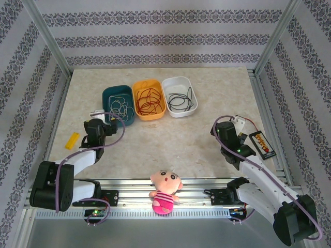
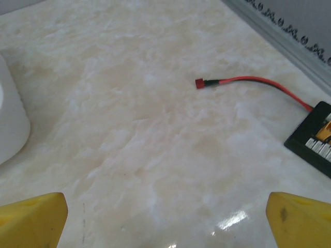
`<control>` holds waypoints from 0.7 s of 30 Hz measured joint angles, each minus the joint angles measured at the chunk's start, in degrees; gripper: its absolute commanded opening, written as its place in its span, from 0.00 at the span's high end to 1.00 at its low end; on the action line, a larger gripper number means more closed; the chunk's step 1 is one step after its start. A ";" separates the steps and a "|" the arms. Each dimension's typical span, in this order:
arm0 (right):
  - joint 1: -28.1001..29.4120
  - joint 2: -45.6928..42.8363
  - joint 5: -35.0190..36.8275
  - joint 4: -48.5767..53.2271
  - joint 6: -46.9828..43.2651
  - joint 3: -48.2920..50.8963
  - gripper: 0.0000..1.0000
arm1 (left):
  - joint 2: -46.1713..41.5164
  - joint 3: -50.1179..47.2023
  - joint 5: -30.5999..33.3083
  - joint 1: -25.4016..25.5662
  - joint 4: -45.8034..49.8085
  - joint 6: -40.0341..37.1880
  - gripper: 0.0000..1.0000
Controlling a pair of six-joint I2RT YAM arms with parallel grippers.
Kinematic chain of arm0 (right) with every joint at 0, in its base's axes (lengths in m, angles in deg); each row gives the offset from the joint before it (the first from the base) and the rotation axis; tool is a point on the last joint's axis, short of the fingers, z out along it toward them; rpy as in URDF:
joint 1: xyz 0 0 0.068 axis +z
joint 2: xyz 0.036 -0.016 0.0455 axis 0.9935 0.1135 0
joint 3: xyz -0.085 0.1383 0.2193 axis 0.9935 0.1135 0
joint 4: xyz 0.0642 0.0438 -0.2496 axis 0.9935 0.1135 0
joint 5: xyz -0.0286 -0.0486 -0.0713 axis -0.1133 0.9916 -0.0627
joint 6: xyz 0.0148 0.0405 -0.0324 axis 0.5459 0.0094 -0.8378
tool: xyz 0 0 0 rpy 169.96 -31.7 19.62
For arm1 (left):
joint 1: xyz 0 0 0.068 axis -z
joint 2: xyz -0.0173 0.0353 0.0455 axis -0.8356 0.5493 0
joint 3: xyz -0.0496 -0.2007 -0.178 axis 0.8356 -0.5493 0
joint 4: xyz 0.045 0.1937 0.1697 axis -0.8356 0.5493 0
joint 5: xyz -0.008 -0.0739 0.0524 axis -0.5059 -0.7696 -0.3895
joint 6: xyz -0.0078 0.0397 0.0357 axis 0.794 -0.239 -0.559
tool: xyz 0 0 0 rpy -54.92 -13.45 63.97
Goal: Untangle the cables
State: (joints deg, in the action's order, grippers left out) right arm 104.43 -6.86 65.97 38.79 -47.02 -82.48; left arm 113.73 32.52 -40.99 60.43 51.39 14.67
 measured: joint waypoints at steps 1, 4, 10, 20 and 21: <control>-0.22 -0.48 0.39 -1.07 -0.92 0.55 0.02 | 0.61 -1.31 -0.44 -0.55 -3.54 -0.39 0.01; -0.59 -2.12 1.38 -6.08 -4.42 2.69 0.02 | 2.49 -3.67 -1.81 -1.95 -10.23 -0.74 0.01; -1.18 -2.64 2.84 -16.24 -12.44 5.68 0.02 | 10.45 -5.88 -5.68 -2.75 -23.89 -1.05 0.01; -5.60 5.31 0.50 -31.91 -22.29 6.01 0.02 | 20.98 -6.54 -11.72 -3.96 -38.64 -1.29 0.01; -6.36 6.34 -0.28 -34.36 -22.99 6.47 0.02 | 20.98 -6.54 -12.35 -4.22 -38.77 -1.29 0.01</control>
State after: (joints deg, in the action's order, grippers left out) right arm 98.07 -0.52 65.69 4.43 -70.01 -76.01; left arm 134.72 25.98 -53.34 56.21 12.61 13.38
